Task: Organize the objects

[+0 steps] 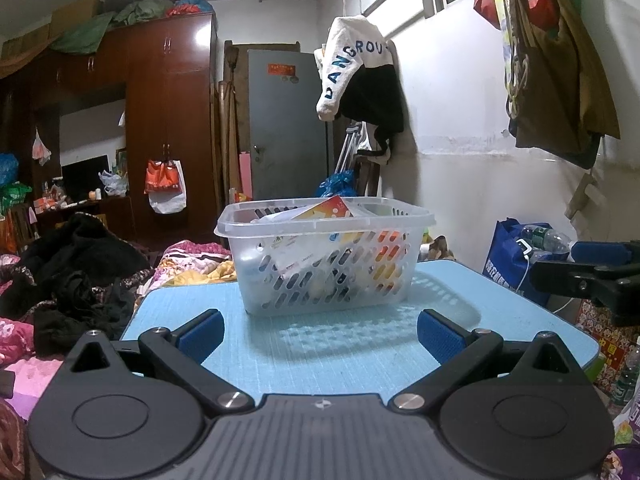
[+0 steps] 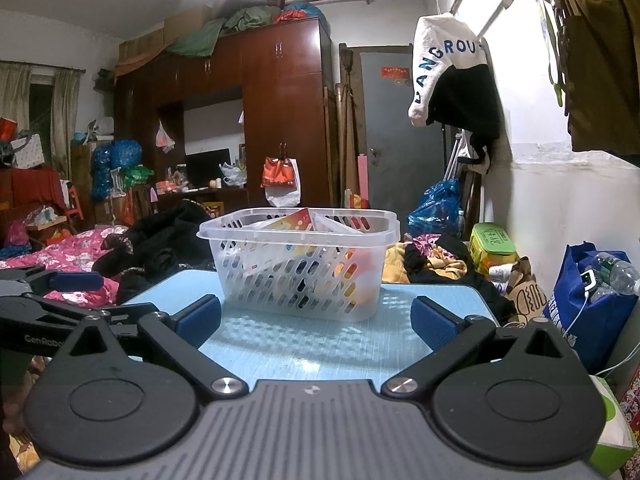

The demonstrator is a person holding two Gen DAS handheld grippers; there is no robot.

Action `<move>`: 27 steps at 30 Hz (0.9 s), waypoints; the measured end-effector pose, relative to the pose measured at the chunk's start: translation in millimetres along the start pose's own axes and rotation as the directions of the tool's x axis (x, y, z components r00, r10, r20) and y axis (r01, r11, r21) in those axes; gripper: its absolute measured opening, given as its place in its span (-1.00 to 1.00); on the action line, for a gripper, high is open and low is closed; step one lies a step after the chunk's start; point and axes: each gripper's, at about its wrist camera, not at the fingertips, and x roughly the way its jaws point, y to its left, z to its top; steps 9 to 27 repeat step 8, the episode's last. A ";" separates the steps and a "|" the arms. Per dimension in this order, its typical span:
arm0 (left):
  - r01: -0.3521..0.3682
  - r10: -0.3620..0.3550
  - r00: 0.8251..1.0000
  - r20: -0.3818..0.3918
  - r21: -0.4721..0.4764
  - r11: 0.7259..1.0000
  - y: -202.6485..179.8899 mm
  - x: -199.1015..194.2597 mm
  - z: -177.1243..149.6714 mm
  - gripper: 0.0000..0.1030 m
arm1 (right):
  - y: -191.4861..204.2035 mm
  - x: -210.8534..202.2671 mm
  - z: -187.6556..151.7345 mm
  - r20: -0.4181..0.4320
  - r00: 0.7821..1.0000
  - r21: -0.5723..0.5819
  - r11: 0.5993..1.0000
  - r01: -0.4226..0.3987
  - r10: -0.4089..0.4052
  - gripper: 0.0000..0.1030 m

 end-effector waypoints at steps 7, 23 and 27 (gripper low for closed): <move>-0.010 0.010 1.000 0.017 0.006 1.000 -1.8 -1.5 0.4 1.00 | -2.4 4.3 -1.8 -0.005 1.000 -0.006 1.000 -0.004 0.004 1.00; -0.011 0.011 1.000 0.018 0.004 1.000 -1.8 -1.3 0.4 1.00 | -3.5 4.6 -2.0 -0.005 1.000 -0.008 1.000 -0.005 0.005 1.00; -0.011 0.011 1.000 0.018 0.004 1.000 -1.8 -1.3 0.4 1.00 | -3.5 4.6 -2.0 -0.005 1.000 -0.008 1.000 -0.005 0.005 1.00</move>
